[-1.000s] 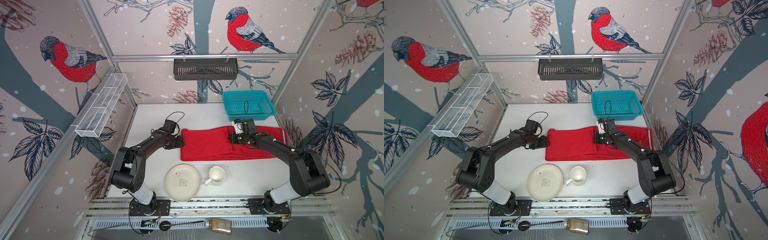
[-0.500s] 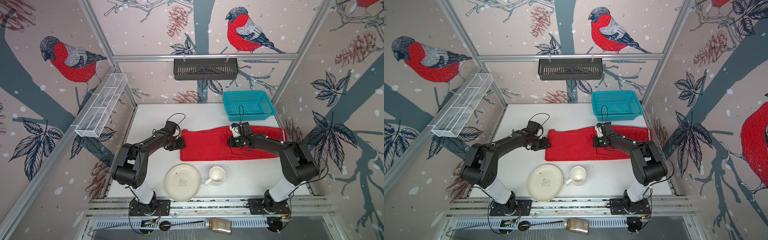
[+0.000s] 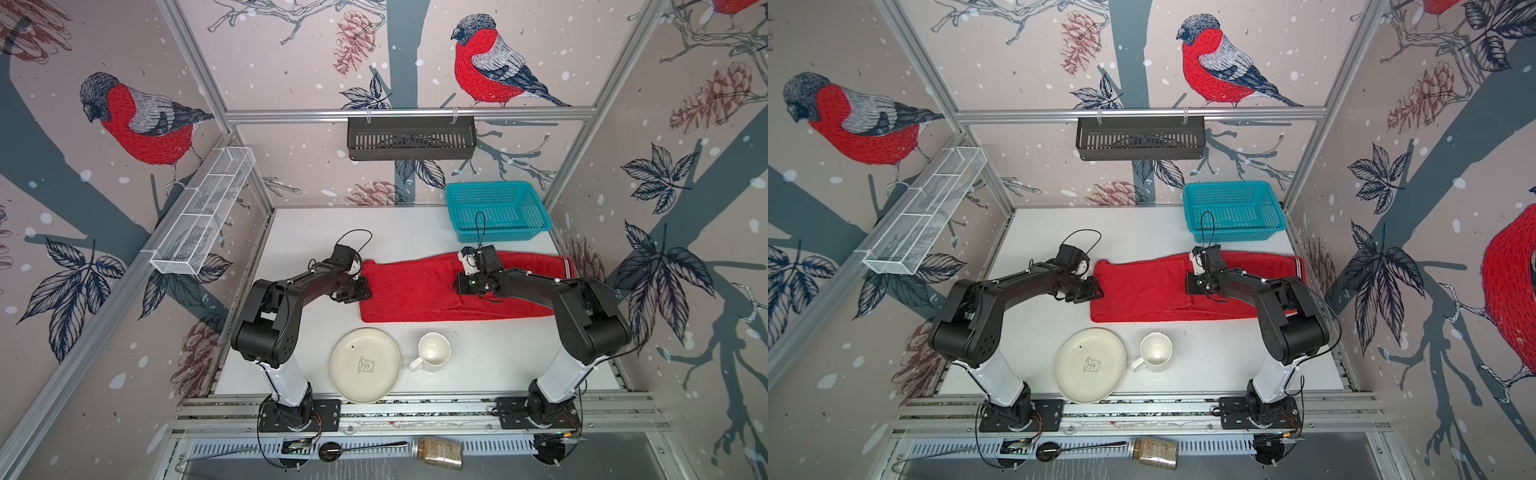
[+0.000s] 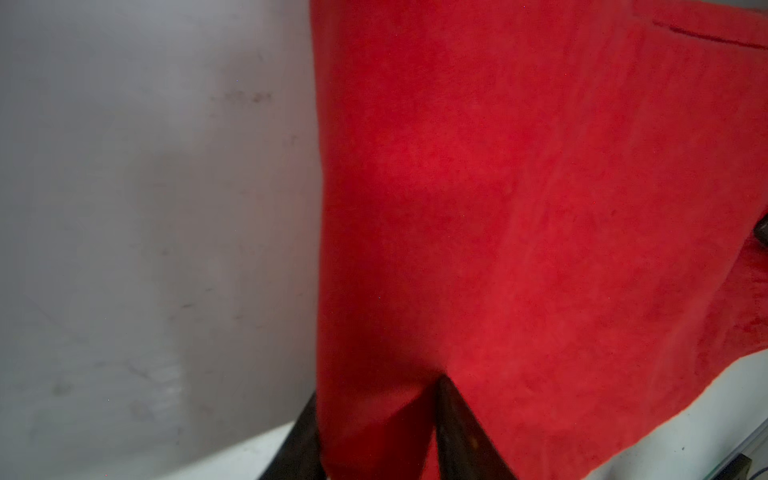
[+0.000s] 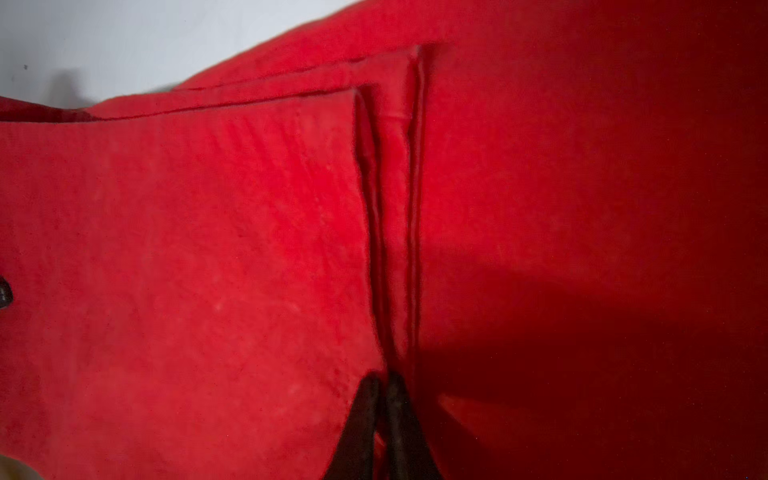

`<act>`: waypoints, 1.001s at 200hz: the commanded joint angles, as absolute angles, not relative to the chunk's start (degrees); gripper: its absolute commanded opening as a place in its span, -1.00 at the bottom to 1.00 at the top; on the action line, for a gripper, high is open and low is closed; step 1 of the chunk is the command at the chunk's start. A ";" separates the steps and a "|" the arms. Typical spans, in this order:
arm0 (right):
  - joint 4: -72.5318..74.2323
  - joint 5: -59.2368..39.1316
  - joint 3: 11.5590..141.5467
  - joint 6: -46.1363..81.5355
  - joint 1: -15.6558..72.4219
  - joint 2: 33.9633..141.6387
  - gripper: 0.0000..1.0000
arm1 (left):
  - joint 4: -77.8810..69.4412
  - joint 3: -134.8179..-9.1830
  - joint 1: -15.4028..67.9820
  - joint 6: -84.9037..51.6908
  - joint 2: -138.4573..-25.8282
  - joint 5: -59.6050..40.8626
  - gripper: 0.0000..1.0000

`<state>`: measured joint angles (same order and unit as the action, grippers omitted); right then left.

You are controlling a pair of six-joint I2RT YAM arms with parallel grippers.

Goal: Fold and stack the trousers

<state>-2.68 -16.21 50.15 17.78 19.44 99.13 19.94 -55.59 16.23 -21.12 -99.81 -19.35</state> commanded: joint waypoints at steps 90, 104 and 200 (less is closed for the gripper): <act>-9.58 -12.75 52.71 16.65 20.31 88.16 -0.16 | 27.60 -61.46 16.17 -19.27 -97.92 -16.96 -1.00; -9.75 -13.67 52.90 16.84 20.32 86.95 -0.14 | 29.38 -62.74 16.08 -18.26 -97.56 -15.30 -1.00; -10.59 -11.39 47.74 16.79 12.41 80.87 0.09 | 42.87 -68.35 4.65 -7.87 -91.67 0.19 -1.00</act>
<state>-9.85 -13.04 49.43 17.61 14.46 82.52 38.68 -66.65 6.37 -11.64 -92.97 -5.02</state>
